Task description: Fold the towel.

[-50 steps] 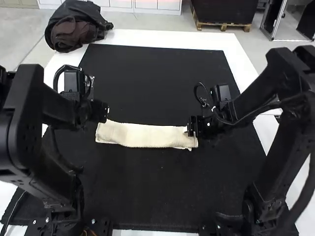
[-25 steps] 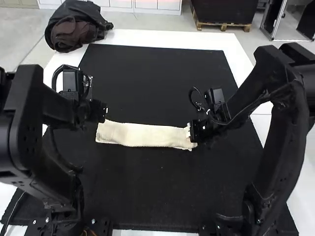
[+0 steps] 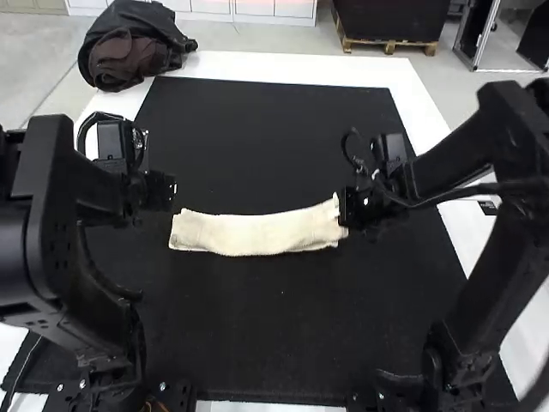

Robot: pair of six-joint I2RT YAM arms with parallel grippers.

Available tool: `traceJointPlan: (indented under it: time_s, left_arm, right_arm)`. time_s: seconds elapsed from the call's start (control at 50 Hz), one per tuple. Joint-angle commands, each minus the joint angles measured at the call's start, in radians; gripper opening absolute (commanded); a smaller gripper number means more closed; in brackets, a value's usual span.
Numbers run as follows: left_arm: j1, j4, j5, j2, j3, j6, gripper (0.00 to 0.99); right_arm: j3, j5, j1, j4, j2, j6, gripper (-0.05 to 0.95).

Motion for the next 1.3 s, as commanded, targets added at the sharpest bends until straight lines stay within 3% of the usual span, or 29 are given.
traceJointPlan:
  time_s: [0.0,0.38,0.82,1.28]
  left_arm:
    - [0.012,0.004,-0.007,-0.009,0.037,0.001,0.970]
    - [0.012,0.019,-0.018,0.043,0.045,0.001,0.970]
    - [0.012,0.056,-0.045,0.067,0.045,0.001,0.970]
    - [0.012,0.059,-0.079,0.067,0.029,-0.020,0.969]
  right_arm:
    - [0.055,-0.019,-0.007,-0.038,-0.059,0.028,-0.02]
    - [0.120,-0.041,0.132,-0.076,-0.100,0.108,-0.02]
    - [0.177,-0.035,0.306,0.011,0.006,0.171,-0.02]
    - [0.292,-0.032,0.469,0.085,0.161,0.173,-0.02]
